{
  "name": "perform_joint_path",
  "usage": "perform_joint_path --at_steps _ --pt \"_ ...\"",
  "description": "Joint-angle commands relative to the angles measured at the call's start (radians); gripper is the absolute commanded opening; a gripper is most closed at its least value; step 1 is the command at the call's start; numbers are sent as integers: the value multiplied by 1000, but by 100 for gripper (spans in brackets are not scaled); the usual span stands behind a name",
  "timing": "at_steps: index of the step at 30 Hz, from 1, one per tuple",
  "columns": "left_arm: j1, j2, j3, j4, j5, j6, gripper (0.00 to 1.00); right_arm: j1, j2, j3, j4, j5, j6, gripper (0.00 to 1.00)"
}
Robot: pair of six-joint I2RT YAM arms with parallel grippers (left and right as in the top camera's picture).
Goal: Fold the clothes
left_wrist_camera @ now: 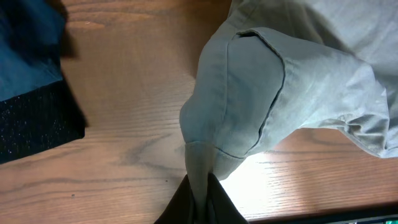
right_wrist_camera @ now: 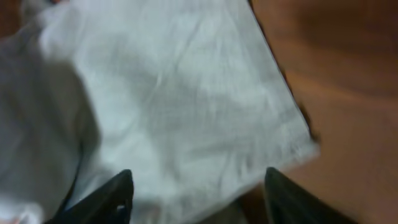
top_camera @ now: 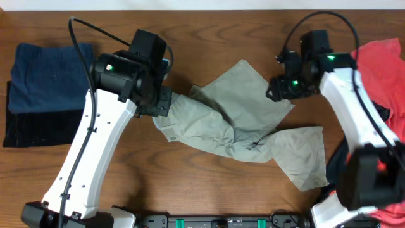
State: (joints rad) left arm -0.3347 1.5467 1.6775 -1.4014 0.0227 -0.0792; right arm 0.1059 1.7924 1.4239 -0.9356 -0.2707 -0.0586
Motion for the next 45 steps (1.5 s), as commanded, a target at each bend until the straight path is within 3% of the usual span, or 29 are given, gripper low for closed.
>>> perform_joint_path --at_steps 1,8,16,23,45 --pt "2 -9 7 2 -11 -13 7 24 77 -3 86 -10 2 67" --pt "2 -9 7 4 -11 -13 7 51 206 -3 267 77 20 67" --pt "2 -9 7 18 -11 -13 7 94 304 -3 304 109 21 66" --pt "2 -9 7 19 -11 -13 7 107 330 -3 329 336 115 70" --pt "2 -9 7 26 -8 -13 7 107 352 -6 463 342 102 79"
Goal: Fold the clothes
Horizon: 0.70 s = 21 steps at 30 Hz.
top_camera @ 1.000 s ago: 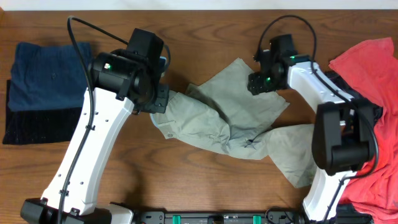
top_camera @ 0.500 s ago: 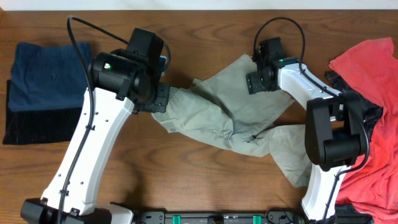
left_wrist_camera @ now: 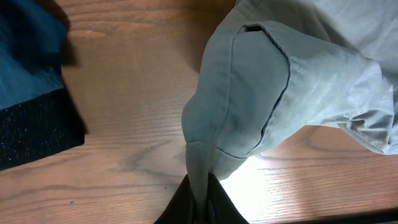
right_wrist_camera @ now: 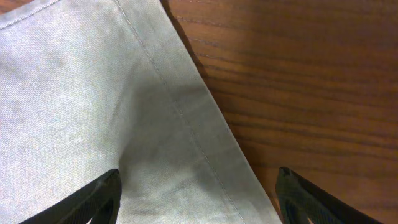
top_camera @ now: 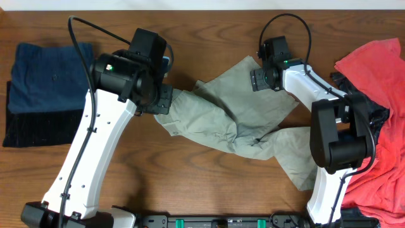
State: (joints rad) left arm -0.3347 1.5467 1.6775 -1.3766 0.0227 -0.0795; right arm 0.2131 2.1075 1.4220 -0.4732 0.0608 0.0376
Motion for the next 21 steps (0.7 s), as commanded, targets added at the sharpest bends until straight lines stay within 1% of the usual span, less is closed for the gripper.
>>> perform_joint_path --at_steps 1,3,5,6,7,8,9,12,16,18,21 --pt "2 -9 7 1 -8 -13 7 0 47 -6 -5 9 6 78" --pt "2 -9 7 2 -8 -13 7 0 68 -6 -24 -8 6 77" --pt "2 -9 7 2 -8 -13 7 0 76 -6 -42 -19 6 69" --pt "2 -9 7 2 -8 -13 7 0 79 -6 -47 -20 6 59" --pt "2 -9 7 2 -8 -12 7 0 79 -6 -48 -20 7 43" --pt "2 -9 7 2 -8 -12 7 0 78 -5 -54 -20 7 18" --pt "2 -9 7 2 -8 -12 7 0 73 -5 -63 -20 7 1" --pt "3 -9 7 5 -9 -12 7 -4 44 -1 -102 -19 18 1" --pt "3 -9 7 29 -10 -12 6 -33 -55 22 -185 13 37 1" --pt "3 -9 8 45 -24 -11 6 -57 -137 38 -224 35 53 1" --pt "3 -10 18 58 -97 -12 6 -94 -278 57 -270 37 52 1"
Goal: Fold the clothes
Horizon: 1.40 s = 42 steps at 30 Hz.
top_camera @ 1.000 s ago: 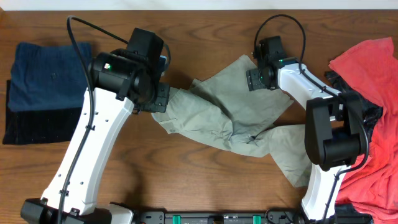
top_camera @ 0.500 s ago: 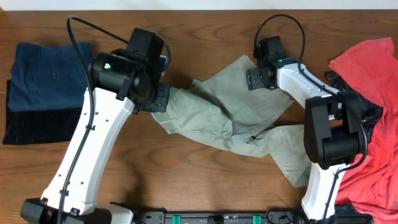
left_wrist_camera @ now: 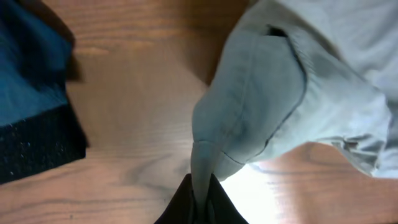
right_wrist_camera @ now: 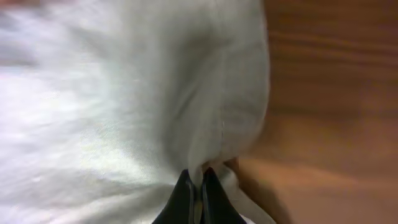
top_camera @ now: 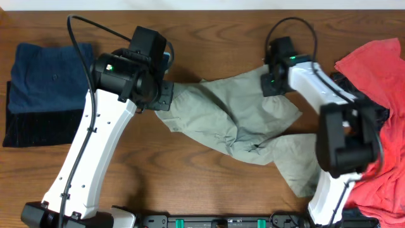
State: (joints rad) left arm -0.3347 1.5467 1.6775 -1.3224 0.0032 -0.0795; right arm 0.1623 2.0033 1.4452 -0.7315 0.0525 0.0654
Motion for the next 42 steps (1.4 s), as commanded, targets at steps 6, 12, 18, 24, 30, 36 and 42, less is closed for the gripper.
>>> perform_joint_path --at_steps 6,12,18,24,30,36,42 --pt "12 -26 102 4 -117 -13 6 -100 -460 34 -90 45 24 1" --pt "40 -81 230 4 -117 -13 7 -105 -697 34 -153 61 24 1" --pt "51 -192 305 7 -117 -13 6 -105 -898 34 -171 142 26 1" --pt "51 -331 316 64 -117 -13 6 -105 -1036 35 -169 256 35 1" --pt "51 -407 315 117 -117 -38 6 -105 -1082 38 -172 303 35 1" --pt "51 -338 312 116 -117 -37 6 -105 -1018 38 -193 303 35 1" --pt "51 -171 309 129 -118 -22 6 -105 -868 38 -180 303 34 1"
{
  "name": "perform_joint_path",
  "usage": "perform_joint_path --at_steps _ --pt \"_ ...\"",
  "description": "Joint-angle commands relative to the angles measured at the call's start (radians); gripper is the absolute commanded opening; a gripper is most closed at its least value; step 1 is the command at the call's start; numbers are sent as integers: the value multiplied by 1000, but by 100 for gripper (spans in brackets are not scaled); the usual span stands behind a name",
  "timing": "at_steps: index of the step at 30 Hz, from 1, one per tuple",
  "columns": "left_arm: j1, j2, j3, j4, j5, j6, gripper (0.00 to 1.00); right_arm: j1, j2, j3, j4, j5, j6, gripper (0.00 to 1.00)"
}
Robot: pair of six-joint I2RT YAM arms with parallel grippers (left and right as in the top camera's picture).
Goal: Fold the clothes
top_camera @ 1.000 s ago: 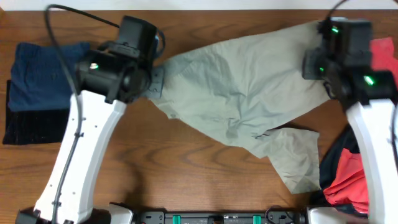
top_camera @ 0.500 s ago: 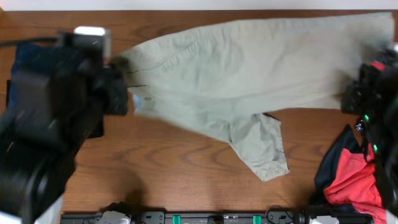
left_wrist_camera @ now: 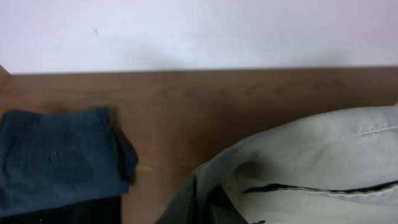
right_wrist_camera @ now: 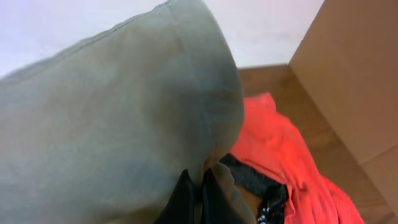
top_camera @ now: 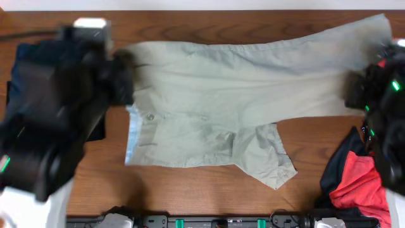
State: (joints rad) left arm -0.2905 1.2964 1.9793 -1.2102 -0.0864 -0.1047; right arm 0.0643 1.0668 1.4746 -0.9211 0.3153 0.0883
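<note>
The khaki trousers (top_camera: 221,82) hang stretched wide across the overhead view, held up between both arms. One leg runs to the far right; the other leg (top_camera: 269,158) droops toward the front. My left gripper (left_wrist_camera: 202,208) is shut on the waist end of the trousers (left_wrist_camera: 311,162). At the other end, my right gripper (right_wrist_camera: 198,196) is shut on the leg's cloth (right_wrist_camera: 112,112). Both arms look blurred in the overhead view.
A folded dark blue garment (left_wrist_camera: 56,155) lies at the table's left. A red garment (right_wrist_camera: 280,155) with black cloth (right_wrist_camera: 264,186) lies at the right, also red garment (top_camera: 354,183). A cardboard box (right_wrist_camera: 354,81) stands beyond the right edge.
Both arms have risen and moved apart, left to the far left, right to the far right. The trousers, crumpled on the table before, now hang spread out between them.
My left gripper stayed shut on the waist of the crumpled trousers throughout. My right gripper was open over one leg, then open at its far edge, then shut on that edge. Now the trousers are lifted and pulled out wide.
</note>
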Motion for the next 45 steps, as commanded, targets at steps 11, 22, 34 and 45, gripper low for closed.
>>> perform_joint_path --at_steps 11,22,34,45 --pt "68 440 7 260 -62 59 6 -7 473 9 277 6 12 1" --pt "221 695 7 439 2 -21 97 -33 725 9 582 -156 12 99" --pt "234 705 2 -50 162 -29 98 -33 676 6 -122 -361 12 89" --pt "234 705 -123 -151 177 -28 98 -24 676 -142 -324 -497 11 81"
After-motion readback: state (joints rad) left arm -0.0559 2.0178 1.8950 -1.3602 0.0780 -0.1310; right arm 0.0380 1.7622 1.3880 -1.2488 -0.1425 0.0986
